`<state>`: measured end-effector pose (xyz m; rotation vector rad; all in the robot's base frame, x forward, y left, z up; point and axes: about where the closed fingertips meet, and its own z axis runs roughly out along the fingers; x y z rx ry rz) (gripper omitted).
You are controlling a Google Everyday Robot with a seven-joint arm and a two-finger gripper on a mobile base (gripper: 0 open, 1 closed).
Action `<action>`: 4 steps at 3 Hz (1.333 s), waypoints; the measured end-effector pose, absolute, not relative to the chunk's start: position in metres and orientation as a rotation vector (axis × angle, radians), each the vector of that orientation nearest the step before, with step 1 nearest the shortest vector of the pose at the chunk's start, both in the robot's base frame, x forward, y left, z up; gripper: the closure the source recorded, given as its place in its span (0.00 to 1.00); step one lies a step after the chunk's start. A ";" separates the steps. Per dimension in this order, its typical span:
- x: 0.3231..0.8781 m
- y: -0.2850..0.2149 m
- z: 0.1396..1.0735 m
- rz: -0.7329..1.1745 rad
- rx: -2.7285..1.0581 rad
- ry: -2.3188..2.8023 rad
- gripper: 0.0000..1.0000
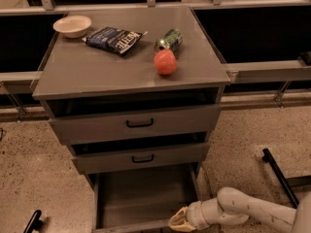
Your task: Close bottom drawer
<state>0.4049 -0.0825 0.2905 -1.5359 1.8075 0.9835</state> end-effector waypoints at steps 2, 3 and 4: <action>0.382 -0.102 0.244 0.984 -1.561 1.840 1.00; 0.386 -0.128 0.231 0.899 -1.577 1.830 1.00; 0.386 -0.128 0.231 0.899 -1.577 1.830 1.00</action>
Offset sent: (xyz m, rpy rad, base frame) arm -0.0342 -0.0504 -0.0696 -0.0929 0.0103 -0.0108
